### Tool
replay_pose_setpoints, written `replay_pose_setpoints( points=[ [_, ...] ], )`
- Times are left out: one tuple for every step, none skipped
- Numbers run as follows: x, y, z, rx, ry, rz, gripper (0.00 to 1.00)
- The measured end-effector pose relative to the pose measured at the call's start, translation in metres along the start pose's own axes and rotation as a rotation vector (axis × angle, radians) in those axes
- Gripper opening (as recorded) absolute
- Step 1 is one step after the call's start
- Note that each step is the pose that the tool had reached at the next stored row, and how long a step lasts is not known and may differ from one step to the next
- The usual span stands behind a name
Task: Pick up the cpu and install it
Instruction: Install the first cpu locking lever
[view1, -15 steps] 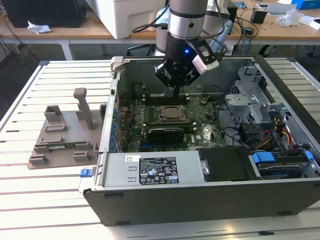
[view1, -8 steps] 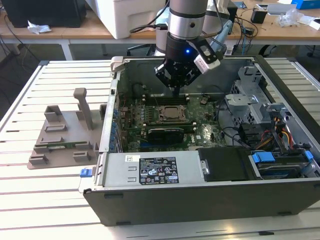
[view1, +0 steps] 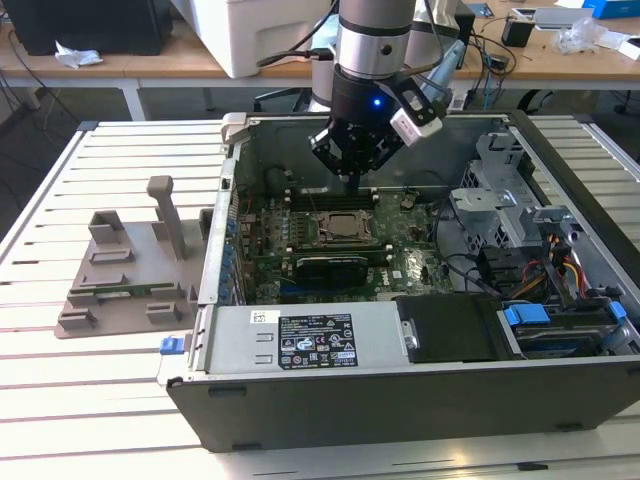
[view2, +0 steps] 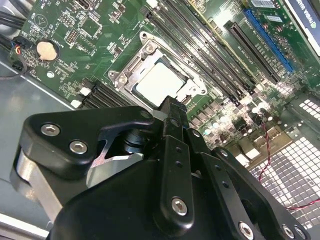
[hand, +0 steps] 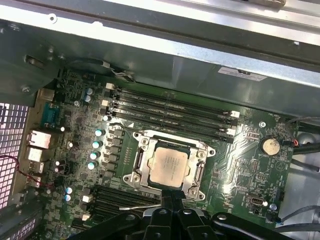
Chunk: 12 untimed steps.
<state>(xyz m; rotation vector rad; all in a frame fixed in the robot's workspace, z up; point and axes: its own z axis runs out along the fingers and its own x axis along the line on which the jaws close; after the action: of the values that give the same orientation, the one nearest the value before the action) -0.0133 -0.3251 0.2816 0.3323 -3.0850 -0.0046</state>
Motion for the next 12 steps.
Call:
replay_pose_setpoints(
  points=[
    [0.0, 0.0, 0.0, 0.0, 0.0, 0.0, 0.11],
    [0.0, 0.0, 0.0, 0.0, 0.0, 0.0, 0.11],
    [0.0, 0.0, 0.0, -0.0001, -0.0001, -0.001, 0.11],
    [0.0, 0.0, 0.0, 0.0001, 0.0, -0.001, 0.11],
    [0.0002, 0.0001, -0.0014, 0.0001, 0.0, -0.001, 0.11],
    [0.0018, 0.0004, -0.0029, -0.0009, -0.0005, -0.001, 0.11],
    [0.0063, 0.0014, -0.003, -0.0043, -0.0013, -0.001, 0.11],
    [0.0116, 0.0025, -0.0028, -0.0049, -0.0016, -0.001, 0.11],
    [0.0144, 0.0031, -0.0027, -0.0049, -0.0016, -0.001, 0.11],
    [0.0159, 0.0034, -0.0027, -0.0049, -0.0016, -0.001, 0.11],
    [0.0176, 0.0037, -0.0026, -0.0049, -0.0017, -0.001, 0.11],
    [0.0211, 0.0045, -0.0025, -0.0048, -0.0016, -0.001, 0.11]
  ],
)
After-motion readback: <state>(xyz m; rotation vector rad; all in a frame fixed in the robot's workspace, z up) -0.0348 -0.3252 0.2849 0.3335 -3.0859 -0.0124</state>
